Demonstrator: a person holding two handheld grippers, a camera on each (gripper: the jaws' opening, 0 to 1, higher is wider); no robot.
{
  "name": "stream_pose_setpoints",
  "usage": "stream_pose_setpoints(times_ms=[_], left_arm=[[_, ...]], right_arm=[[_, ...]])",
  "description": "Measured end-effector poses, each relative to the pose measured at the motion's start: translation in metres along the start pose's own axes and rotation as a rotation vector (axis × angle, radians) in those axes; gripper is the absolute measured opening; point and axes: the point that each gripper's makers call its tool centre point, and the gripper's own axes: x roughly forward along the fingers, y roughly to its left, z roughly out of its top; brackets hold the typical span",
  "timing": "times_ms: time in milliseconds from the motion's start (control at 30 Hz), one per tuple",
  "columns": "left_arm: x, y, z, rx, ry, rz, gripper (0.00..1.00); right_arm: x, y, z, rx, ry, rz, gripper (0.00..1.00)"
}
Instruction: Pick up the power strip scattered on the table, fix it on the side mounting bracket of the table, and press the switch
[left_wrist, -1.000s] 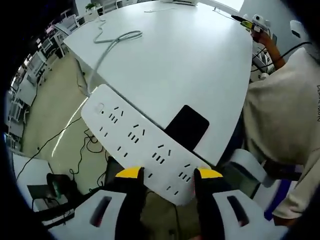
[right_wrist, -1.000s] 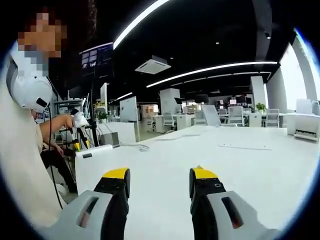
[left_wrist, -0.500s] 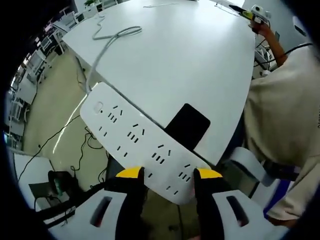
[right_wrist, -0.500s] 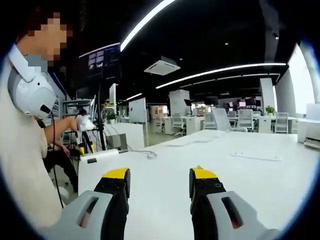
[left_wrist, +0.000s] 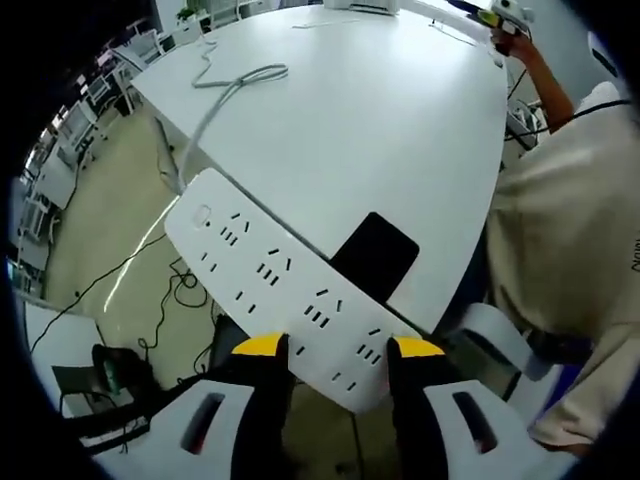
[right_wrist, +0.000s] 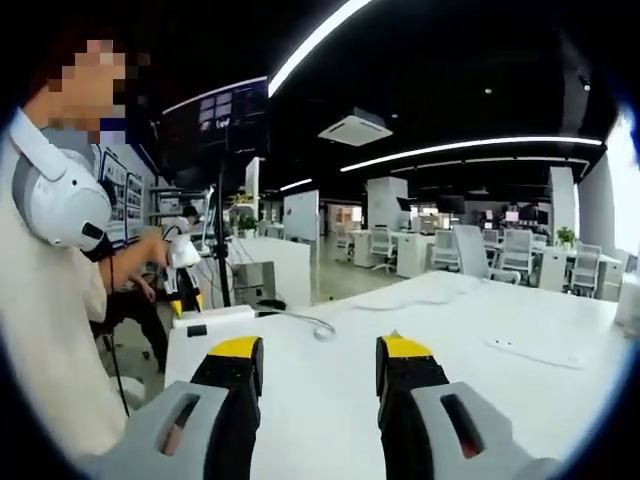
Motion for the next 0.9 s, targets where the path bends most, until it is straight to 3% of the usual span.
stream_pose_setpoints(times_ms=[267,900], left_arm=[[0.002,-0.001,0.003,0.006,0.021,0.001,0.44],[0.002,-0.002,0.001,0.012,0.072,0.005,0.44]], right_arm=[[0.030,0.013,0.015,-0.032,0.021,0.083,0.41],[0.081,0.026,0.042,-0.121,0.079,0.200,0.41]])
